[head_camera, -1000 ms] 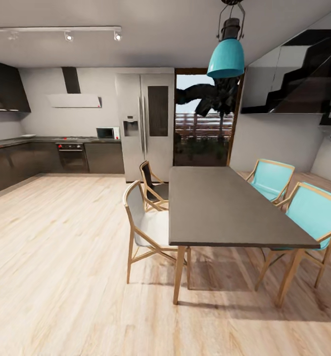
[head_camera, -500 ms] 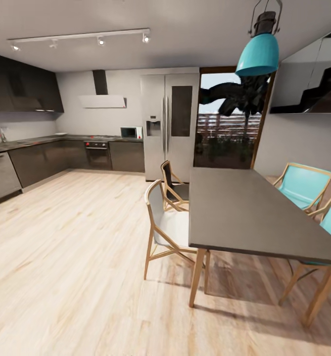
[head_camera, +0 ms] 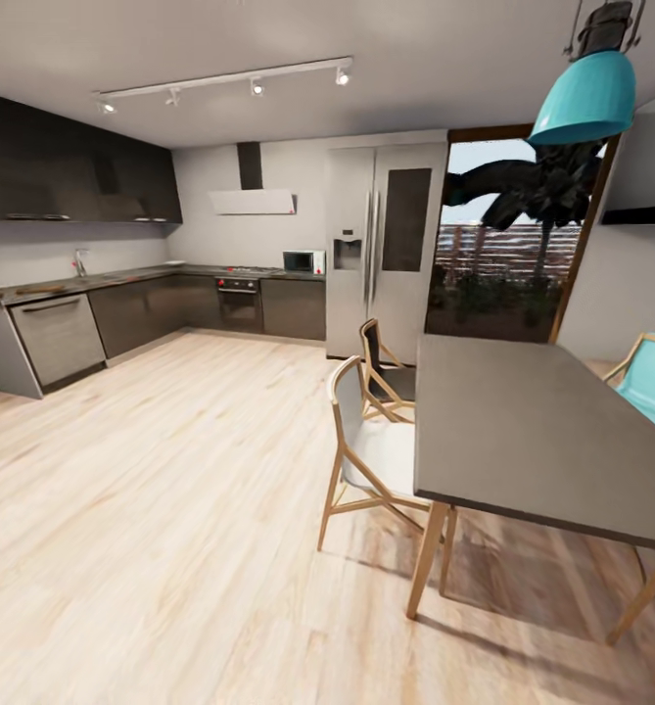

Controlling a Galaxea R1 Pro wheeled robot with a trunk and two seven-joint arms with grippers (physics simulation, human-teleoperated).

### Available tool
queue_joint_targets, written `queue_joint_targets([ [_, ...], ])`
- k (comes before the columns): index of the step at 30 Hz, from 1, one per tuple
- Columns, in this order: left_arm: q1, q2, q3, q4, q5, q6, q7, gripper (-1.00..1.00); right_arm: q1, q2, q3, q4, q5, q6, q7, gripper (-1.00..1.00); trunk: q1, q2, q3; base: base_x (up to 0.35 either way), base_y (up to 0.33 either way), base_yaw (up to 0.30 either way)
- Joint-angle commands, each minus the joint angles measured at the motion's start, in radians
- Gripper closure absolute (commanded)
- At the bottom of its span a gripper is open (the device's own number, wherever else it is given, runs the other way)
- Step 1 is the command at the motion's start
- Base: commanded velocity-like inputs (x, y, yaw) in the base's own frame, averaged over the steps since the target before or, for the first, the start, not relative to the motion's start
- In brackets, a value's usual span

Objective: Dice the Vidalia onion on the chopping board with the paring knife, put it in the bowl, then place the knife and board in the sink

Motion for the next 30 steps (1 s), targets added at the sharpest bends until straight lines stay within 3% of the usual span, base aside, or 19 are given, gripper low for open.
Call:
queue_joint_targets([
  [1, 0.000, 0.000, 0.000, -0.001, 0.001, -0.001, 0.002, -1.00, 0.000, 0.000, 0.000, 0.000, 0.000, -0.002, -0.003, -1.00, 0.000, 0.000, -0.001, 0.000, 0.000, 0.284],
  [30, 0.000, 0.000, 0.000, -0.002, 0.001, 0.000, 0.003, -1.00, 0.000, 0.001, 0.000, 0.018, 0.000, -0.002, -0.003, -1.00, 0.000, 0.000, -0.001, 0.010, 0.011, 0.284],
])
